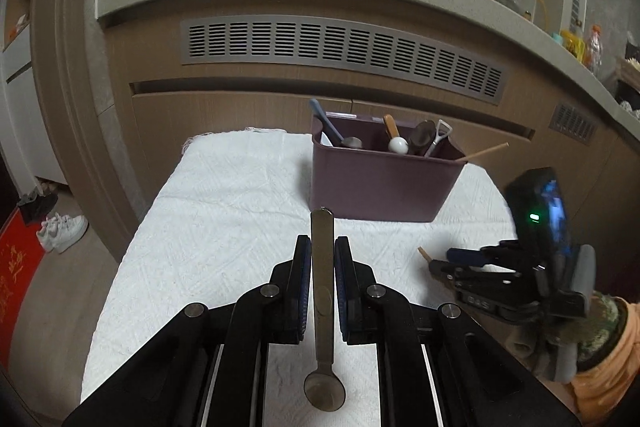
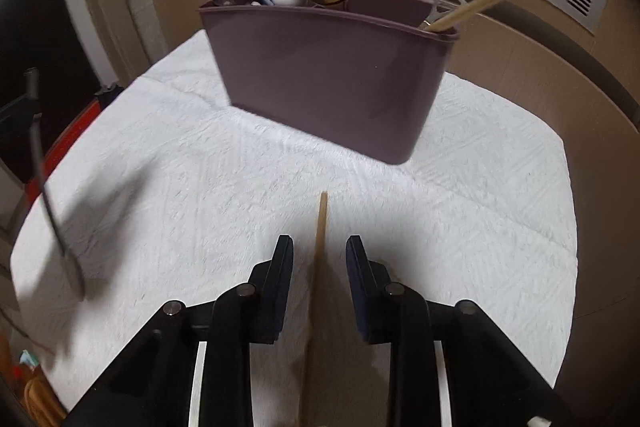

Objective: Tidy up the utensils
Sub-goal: 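Lift the dark spoon with the left tool while the right tool lifts the chopstick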

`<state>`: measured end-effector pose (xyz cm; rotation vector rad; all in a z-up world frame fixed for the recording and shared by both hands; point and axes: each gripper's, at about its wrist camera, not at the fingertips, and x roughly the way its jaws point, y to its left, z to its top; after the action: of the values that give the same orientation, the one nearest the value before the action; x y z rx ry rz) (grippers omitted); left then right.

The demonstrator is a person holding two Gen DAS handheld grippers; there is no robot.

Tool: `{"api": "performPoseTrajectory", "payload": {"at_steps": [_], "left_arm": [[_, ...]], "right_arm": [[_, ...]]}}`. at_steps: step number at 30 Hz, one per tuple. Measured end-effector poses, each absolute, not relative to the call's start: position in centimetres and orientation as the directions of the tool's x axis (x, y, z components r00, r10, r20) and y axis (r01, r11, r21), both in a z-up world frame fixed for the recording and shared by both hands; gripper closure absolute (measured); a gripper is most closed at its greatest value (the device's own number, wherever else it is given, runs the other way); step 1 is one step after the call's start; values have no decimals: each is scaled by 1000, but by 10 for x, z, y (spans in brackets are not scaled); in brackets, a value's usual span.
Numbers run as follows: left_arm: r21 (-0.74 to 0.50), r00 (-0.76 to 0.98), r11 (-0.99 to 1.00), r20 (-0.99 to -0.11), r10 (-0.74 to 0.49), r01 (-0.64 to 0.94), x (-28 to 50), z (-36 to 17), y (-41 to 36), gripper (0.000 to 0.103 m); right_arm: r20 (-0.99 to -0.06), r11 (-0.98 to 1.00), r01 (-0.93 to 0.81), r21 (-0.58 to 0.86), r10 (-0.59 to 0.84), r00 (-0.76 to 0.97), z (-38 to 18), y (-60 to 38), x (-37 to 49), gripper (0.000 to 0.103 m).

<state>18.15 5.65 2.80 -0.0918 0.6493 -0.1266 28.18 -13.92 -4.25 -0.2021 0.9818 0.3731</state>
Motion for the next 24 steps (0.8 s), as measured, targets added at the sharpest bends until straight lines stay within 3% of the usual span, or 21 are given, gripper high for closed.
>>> {"api": "performPoseTrajectory", "payload": {"at_steps": [3, 7, 13, 24], "left_arm": [[-135, 793, 987, -590, -155, 92, 182, 25, 63, 91], [-164, 785, 982, -594, -176, 96, 181, 21, 73, 91], [-192, 775, 976, -600, -198, 101, 180, 17, 77, 91], [-177, 793, 973, -567, -222, 146, 158, 47, 59, 91]], "right_arm": [[-870, 931, -364, 20, 196, 452, -56, -131, 304, 82], [-883, 928, -373, 3, 177, 434, -55, -121, 306, 98], [-851, 910, -415, 9, 225, 474, -22, -115, 271, 98], [-711, 886, -464, -10, 320, 626, 68, -125, 205, 98]]}}
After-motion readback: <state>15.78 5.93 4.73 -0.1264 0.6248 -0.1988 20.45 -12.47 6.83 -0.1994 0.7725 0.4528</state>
